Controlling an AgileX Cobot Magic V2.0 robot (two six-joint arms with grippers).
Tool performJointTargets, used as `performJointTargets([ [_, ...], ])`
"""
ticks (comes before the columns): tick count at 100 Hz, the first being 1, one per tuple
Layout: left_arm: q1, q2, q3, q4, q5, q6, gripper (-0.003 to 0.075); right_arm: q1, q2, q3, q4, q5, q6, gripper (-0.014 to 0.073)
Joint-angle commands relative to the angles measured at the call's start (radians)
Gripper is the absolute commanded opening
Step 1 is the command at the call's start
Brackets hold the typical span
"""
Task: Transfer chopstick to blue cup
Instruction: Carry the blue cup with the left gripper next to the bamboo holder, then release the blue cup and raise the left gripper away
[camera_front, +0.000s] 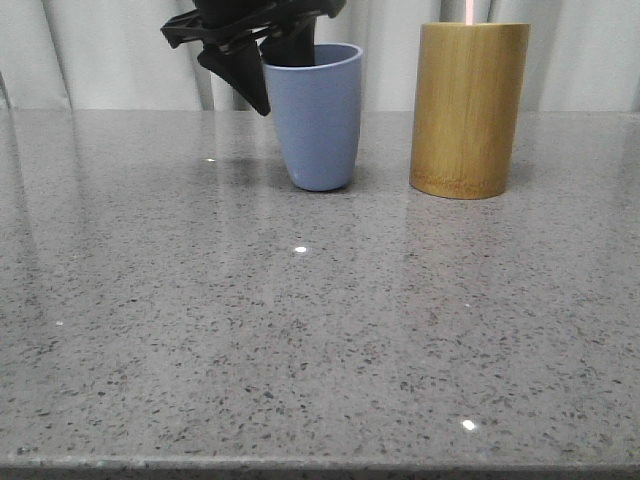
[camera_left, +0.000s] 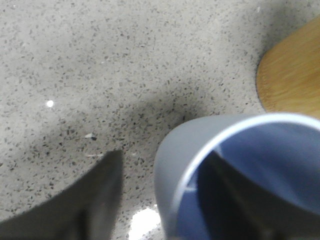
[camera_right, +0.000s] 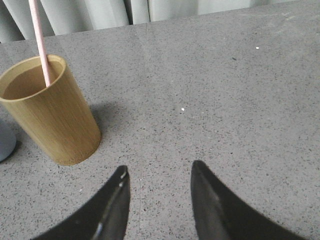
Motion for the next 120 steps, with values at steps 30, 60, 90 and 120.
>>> performJointTargets([
  [30,-0.006,-0.058,-0.156,-0.055,0.004,-0.001,0.0441,-0.002,0.006,-0.039,0.005,-0.047,-0.006,0.0317],
  [60,0.004,-0.123,-0.157,0.068,0.009,-0.073,0.0379,-0.002,0.006,-0.039,0.005,-0.042,-0.006,0.0317],
  [90,0.101,-0.263,-0.029,0.114,0.025,-0.104,0.0378,-0.002,0.006,-0.039,0.005,-0.035,-0.006,0.0317],
  [120,0.24,-0.551,0.308,0.133,-0.139,-0.13,0.0377,-0.002,0.011,-0.039,0.005,-0.035,-0.006,0.0312],
])
